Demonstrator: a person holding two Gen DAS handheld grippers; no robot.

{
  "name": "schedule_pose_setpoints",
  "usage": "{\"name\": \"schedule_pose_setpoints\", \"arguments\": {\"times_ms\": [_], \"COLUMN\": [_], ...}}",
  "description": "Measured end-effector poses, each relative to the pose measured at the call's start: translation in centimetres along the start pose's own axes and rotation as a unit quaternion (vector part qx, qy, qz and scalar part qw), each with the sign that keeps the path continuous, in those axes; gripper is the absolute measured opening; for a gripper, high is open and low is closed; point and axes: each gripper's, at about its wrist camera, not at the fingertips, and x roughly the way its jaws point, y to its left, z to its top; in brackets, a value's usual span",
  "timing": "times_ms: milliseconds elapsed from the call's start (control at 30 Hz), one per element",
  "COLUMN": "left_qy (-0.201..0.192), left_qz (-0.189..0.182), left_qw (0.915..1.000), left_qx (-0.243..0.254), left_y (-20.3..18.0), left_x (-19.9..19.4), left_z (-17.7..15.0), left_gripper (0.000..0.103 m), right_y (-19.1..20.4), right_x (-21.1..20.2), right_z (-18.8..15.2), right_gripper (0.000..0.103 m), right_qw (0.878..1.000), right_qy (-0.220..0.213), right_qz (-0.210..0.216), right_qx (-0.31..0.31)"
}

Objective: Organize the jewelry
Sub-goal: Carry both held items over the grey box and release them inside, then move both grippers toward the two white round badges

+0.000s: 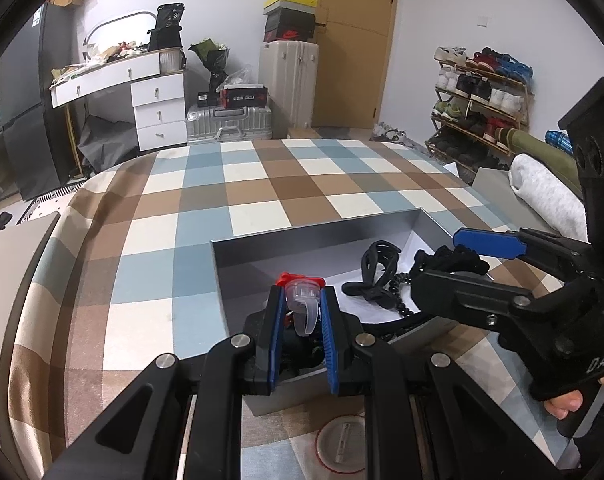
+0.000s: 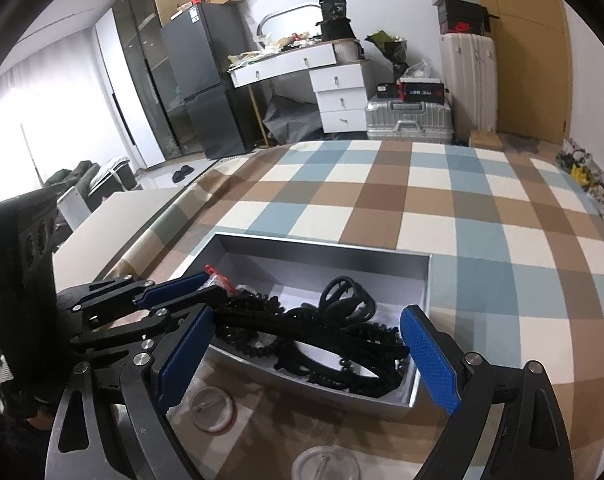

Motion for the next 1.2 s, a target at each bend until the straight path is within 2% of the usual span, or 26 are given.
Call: {"name": "schedule_pose_setpoints", "arguments": {"times_ms": [367, 600, 667, 700, 733, 767, 800, 833, 900, 967, 1067, 1133, 1200], "left_qy": [-0.003, -0.007, -0.009, -0.011, -0.014, -0.016, -0.019, -0.020, -0.018, -0.017, -0.012, -0.006, 0.000], "left_qz": [0.003, 0.008, 0.007, 0.004, 0.004, 0.004, 0.003, 0.002, -0.001, 0.009, 0.022, 0.025, 0.028], "left_qw": [0.9999, 0.9998, 0.9998, 0.9998, 0.9998, 0.9998, 0.9997, 0.9997, 0.9997, 0.9996, 0.9994, 0.9995, 0.9994], "left_qx": [0.012, 0.016, 0.014, 0.014, 0.014, 0.013, 0.012, 0.011, 0.014, 0.020, 0.024, 0.018, 0.019], "left_y": [-0.5, -0.7, -0.7, -0.7, -0.7, -0.8, -0.8, -0.9, -1.0, -1.1, -1.3, -1.2, -1.1], "left_x": [-0.1, -0.5, -0.9, -1.1, -1.3, -1.5, -1.7, -1.9, -2.0, -2.3, -2.7, -3.1, -3.3], "left_z": [0.0, 0.2, 0.3, 0.3, 0.4, 0.3, 0.3, 0.2, -0.1, -0.4, -1.0, -1.4, -1.8], "left_gripper": [0.012, 0.013, 0.021, 0.034, 0.050, 0.058, 0.071, 0.078, 0.083, 0.084, 0.093, 0.100, 0.100], "right_y": [-0.7, -1.4, -1.8, -2.0, -2.2, -2.6, -2.9, -3.2, -3.9, -4.6, -4.9, -4.7, -4.2], "right_x": [-0.4, -0.9, -1.4, -1.8, -2.1, -2.4, -2.7, -3.0, -3.5, -4.0, -4.1, -4.1, -4.0], "right_z": [0.0, 0.0, -0.2, -0.4, -0.7, -1.0, -1.3, -1.7, -2.3, -3.0, -3.7, -3.9, -4.1], "right_gripper": [0.095, 0.100, 0.102, 0.103, 0.103, 0.103, 0.103, 0.103, 0.103, 0.103, 0.103, 0.103, 0.103], "right_qw": [1.000, 1.000, 1.000, 0.999, 0.999, 0.999, 0.999, 0.999, 0.998, 0.997, 0.997, 0.997, 0.997], "right_qy": [-0.002, -0.007, -0.016, -0.019, -0.022, -0.024, -0.023, -0.021, -0.018, -0.015, 0.003, 0.018, 0.035], "right_qz": [0.004, -0.013, -0.014, -0.015, -0.016, -0.015, -0.016, -0.018, -0.022, -0.025, -0.033, -0.044, -0.056], "right_qx": [0.009, 0.019, 0.024, 0.028, 0.031, 0.035, 0.039, 0.044, 0.053, 0.064, 0.065, 0.054, 0.034]}}
